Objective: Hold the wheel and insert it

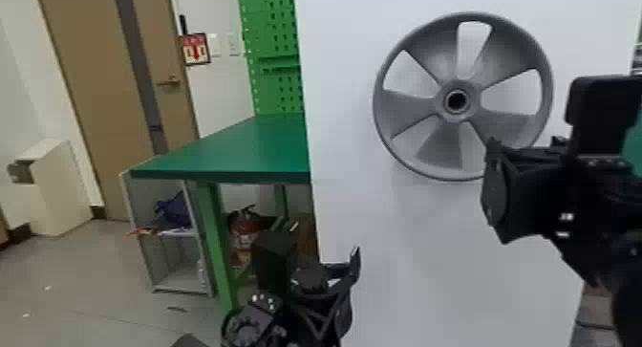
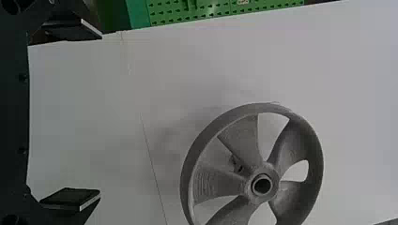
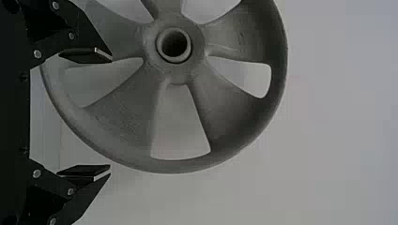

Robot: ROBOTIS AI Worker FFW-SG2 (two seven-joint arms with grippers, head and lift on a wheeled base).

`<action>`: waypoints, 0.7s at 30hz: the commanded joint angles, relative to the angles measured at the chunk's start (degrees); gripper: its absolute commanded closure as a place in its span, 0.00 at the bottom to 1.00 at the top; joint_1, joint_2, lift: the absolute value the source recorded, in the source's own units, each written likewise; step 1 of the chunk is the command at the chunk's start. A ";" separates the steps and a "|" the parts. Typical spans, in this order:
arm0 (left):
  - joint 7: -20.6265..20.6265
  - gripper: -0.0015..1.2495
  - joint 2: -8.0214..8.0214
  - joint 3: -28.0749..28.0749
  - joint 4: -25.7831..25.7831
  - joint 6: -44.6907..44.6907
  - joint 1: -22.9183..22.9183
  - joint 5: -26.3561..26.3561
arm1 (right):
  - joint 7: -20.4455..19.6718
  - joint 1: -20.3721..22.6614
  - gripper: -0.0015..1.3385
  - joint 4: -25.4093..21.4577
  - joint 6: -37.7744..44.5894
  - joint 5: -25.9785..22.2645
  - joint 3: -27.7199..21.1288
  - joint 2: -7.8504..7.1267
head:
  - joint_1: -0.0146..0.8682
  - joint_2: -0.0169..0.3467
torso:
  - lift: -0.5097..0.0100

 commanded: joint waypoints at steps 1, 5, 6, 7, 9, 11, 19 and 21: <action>-2.28 0.08 -1.74 1.40 -0.14 0.96 -0.57 -1.30 | 0.48 6.83 0.32 -1.24 -4.98 -1.92 -1.13 0.05 | 0.41 0.95 | 0.13; -2.72 0.08 -3.24 2.90 -0.49 1.40 -0.40 -2.10 | 0.56 11.49 0.32 -1.51 -8.59 -2.18 -2.10 -0.44 | 0.41 0.95 | 0.13; -3.07 0.08 -3.41 3.34 -0.49 1.49 -0.31 -2.45 | 0.56 12.28 0.32 -1.60 -9.29 -2.00 -2.10 -0.53 | 0.41 0.95 | 0.13; -3.34 0.08 -3.59 3.69 -0.58 1.66 -0.31 -2.62 | 0.56 12.99 0.32 -1.77 -9.55 -1.92 -2.01 -0.70 | 0.41 0.95 | 0.13; -3.78 0.08 -3.85 4.39 -0.58 1.84 -0.40 -2.80 | 0.56 14.22 0.32 -1.77 -10.52 -1.92 -1.75 -1.23 | 0.41 0.95 | 0.13; -3.78 0.08 -4.03 4.83 -0.58 1.84 -0.40 -2.71 | 0.56 15.18 0.32 -1.86 -10.52 -1.83 -1.75 -1.32 | 0.41 0.95 | 0.13; -3.87 0.08 -5.61 7.38 -1.19 1.93 0.31 -2.97 | 0.56 21.86 0.32 -3.27 -13.42 -1.39 -2.19 -2.81 | 0.41 0.95 | 0.13; -3.87 0.08 -5.70 7.82 -1.37 2.19 0.48 -3.06 | 0.56 23.36 0.32 -3.27 -15.18 -1.12 -2.19 -3.08 | 0.41 0.95 | 0.13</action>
